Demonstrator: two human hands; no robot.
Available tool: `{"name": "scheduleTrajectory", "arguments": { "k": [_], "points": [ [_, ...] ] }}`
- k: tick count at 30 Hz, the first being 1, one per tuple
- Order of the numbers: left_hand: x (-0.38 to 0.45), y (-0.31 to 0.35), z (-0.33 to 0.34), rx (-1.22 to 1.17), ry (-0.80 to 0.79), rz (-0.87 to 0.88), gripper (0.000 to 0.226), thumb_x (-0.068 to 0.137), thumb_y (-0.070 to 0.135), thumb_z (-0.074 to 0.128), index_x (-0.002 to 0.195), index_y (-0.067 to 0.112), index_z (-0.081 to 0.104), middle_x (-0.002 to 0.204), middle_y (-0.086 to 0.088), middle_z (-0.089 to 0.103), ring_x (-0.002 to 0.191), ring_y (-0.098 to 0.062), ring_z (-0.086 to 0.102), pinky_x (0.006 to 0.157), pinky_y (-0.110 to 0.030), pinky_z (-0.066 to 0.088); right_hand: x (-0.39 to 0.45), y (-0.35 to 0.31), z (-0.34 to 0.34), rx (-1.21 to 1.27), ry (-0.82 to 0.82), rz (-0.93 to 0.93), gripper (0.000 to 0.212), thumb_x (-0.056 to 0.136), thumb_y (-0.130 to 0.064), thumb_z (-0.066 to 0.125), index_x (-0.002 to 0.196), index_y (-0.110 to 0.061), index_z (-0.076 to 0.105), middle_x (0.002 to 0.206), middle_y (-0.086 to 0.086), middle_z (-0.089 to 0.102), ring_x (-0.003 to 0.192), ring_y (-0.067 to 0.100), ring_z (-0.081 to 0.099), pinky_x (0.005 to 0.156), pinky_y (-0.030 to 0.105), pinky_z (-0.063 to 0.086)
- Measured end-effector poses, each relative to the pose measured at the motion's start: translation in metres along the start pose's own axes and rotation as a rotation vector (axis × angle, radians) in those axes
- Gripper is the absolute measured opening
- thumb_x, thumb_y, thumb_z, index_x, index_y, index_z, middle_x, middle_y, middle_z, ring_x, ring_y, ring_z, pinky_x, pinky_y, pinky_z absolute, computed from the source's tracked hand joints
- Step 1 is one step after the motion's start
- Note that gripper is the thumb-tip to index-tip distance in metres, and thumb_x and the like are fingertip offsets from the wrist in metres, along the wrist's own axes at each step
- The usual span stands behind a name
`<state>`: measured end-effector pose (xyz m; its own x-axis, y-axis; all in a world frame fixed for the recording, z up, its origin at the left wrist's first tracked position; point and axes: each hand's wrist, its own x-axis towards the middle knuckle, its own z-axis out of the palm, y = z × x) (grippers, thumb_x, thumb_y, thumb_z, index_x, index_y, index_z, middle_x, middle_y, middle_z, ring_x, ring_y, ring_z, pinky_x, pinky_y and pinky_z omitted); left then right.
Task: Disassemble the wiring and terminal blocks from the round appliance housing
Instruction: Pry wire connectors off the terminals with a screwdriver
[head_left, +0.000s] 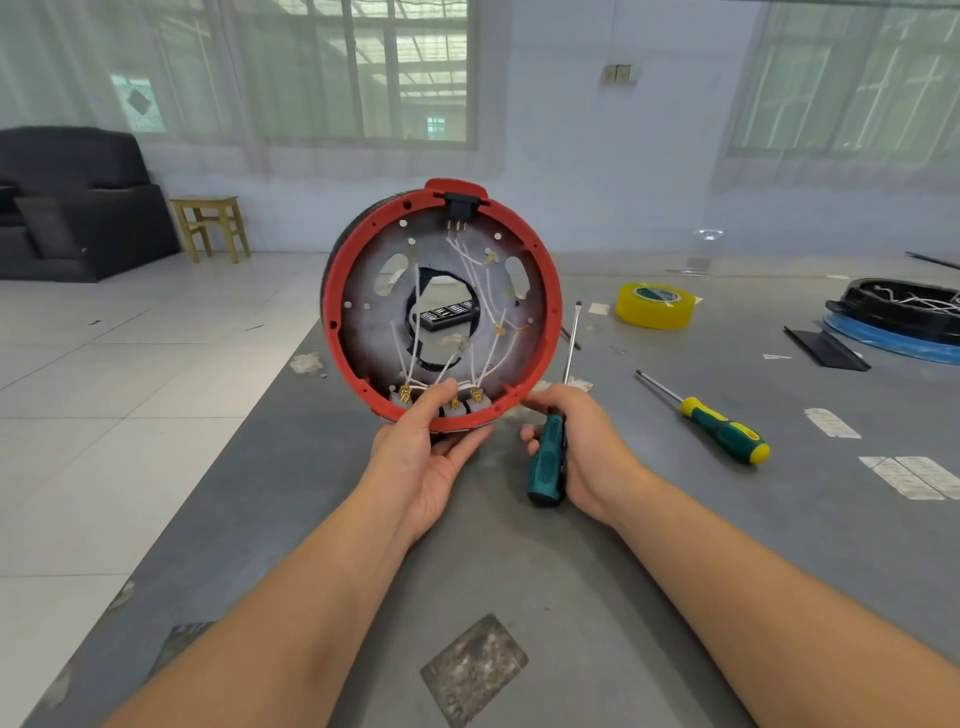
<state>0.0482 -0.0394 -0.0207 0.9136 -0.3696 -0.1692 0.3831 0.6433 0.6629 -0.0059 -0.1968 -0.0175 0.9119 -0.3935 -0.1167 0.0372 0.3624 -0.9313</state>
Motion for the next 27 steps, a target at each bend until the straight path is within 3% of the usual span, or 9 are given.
{"name": "scheduleTrajectory", "arguments": {
  "k": [3, 5, 8, 12, 17, 21, 27],
  "points": [
    [0.004, 0.009, -0.008, -0.008, -0.032, 0.079, 0.059, 0.083, 0.013, 0.084, 0.137, 0.007, 0.061, 0.118, -0.017, 0.077, 0.105, -0.031, 0.077, 0.081, -0.044, 0.065, -0.001, -0.001, -0.004, 0.065, -0.016, 0.008, 0.012, 0.096, -0.006, 0.055, 0.108, -0.007, 0.056, 0.114, 0.013, 0.07, 0.06, 0.017, 0.058, 0.052, 0.026, 0.047],
    [0.005, 0.013, -0.012, -0.011, -0.044, 0.11, 0.065, 0.078, 0.016, 0.085, 0.138, 0.009, 0.061, 0.121, -0.016, 0.076, 0.109, -0.032, 0.075, 0.083, -0.043, 0.065, -0.002, 0.001, -0.003, 0.054, -0.009, -0.037, 0.011, 0.099, -0.002, 0.055, 0.108, -0.008, 0.054, 0.112, 0.015, 0.073, 0.06, 0.019, 0.059, 0.053, 0.027, 0.05],
    [0.009, 0.015, -0.015, -0.008, -0.034, 0.124, 0.064, 0.078, 0.018, 0.085, 0.137, 0.008, 0.062, 0.121, -0.015, 0.076, 0.111, -0.032, 0.075, 0.083, -0.041, 0.064, -0.002, 0.003, -0.002, 0.02, -0.041, -0.071, 0.012, 0.105, -0.011, 0.054, 0.117, -0.01, 0.053, 0.107, 0.019, 0.074, 0.065, 0.023, 0.066, 0.059, 0.03, 0.056],
    [0.011, 0.014, -0.016, 0.011, -0.025, 0.127, 0.06, 0.081, 0.021, 0.084, 0.136, 0.008, 0.063, 0.122, -0.015, 0.076, 0.112, -0.031, 0.074, 0.08, -0.036, 0.064, -0.005, 0.0, -0.002, -0.005, -0.142, -0.081, 0.019, 0.107, -0.025, 0.051, 0.125, -0.025, 0.054, 0.094, 0.022, 0.074, 0.072, 0.029, 0.071, 0.063, 0.035, 0.06],
    [0.015, 0.014, -0.016, 0.04, -0.008, 0.145, 0.06, 0.081, 0.025, 0.083, 0.135, 0.006, 0.064, 0.122, -0.014, 0.076, 0.114, -0.031, 0.074, 0.081, -0.036, 0.064, -0.012, -0.003, -0.005, -0.135, -0.169, -0.151, 0.023, 0.107, -0.031, 0.049, 0.129, -0.029, 0.057, 0.069, 0.01, 0.063, 0.045, 0.022, 0.052, 0.042, 0.027, 0.043],
    [0.014, 0.014, -0.017, 0.04, 0.001, 0.144, 0.056, 0.087, 0.023, 0.081, 0.138, 0.008, 0.062, 0.124, -0.014, 0.075, 0.115, -0.031, 0.073, 0.087, -0.038, 0.064, -0.017, -0.011, -0.013, -0.366, -0.197, -0.206, 0.027, 0.105, -0.049, 0.045, 0.119, -0.028, 0.055, 0.063, 0.001, 0.052, 0.042, 0.023, 0.049, 0.041, 0.029, 0.041],
    [0.016, 0.022, -0.021, 0.077, 0.036, 0.181, 0.045, 0.091, 0.019, 0.078, 0.133, 0.009, 0.065, 0.119, -0.012, 0.077, 0.112, -0.028, 0.075, 0.085, -0.038, 0.064, -0.011, -0.023, -0.043, -0.962, -0.183, -0.487, 0.015, 0.106, -0.044, 0.04, 0.104, -0.04, 0.054, 0.066, 0.003, 0.058, 0.048, 0.021, 0.061, 0.049, 0.027, 0.049]
  ]
}}
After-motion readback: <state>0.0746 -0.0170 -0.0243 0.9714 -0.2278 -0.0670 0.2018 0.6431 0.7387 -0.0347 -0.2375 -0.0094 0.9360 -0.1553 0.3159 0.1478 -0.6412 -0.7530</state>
